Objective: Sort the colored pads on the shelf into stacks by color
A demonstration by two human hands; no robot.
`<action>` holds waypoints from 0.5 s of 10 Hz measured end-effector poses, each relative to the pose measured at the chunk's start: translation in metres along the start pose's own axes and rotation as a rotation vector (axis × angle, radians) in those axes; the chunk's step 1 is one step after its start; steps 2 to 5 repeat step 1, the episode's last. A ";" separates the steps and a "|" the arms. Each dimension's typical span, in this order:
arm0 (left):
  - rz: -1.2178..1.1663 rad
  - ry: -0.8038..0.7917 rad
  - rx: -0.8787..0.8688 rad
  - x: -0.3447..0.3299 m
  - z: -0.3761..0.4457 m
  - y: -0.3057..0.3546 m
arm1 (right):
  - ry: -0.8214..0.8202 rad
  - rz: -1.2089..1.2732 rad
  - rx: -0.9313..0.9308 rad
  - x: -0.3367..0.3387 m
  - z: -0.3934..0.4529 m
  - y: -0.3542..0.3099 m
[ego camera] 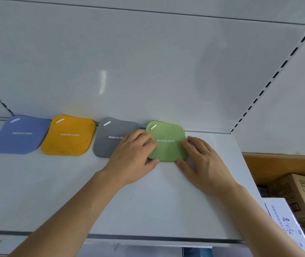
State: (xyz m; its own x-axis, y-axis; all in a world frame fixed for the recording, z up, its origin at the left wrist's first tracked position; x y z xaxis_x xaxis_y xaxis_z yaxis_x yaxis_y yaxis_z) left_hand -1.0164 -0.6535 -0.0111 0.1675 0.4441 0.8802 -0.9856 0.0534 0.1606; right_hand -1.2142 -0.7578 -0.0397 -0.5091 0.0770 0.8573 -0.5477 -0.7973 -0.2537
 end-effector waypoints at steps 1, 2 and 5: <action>-0.011 0.067 0.012 0.007 -0.006 0.010 | 0.003 -0.035 -0.097 0.007 -0.008 -0.004; -0.011 0.067 0.012 0.007 -0.006 0.010 | 0.003 -0.035 -0.097 0.007 -0.008 -0.004; -0.011 0.067 0.012 0.007 -0.006 0.010 | 0.003 -0.035 -0.097 0.007 -0.008 -0.004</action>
Point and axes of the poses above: each hand's wrist, its own z-axis towards the middle knuckle, its own x-axis out of the back of the hand, y = z × x, the point moved 6 cm from there along z, towards the middle knuckle, and after that the axes turned 10 degrees about y, right-handed, at the moved point
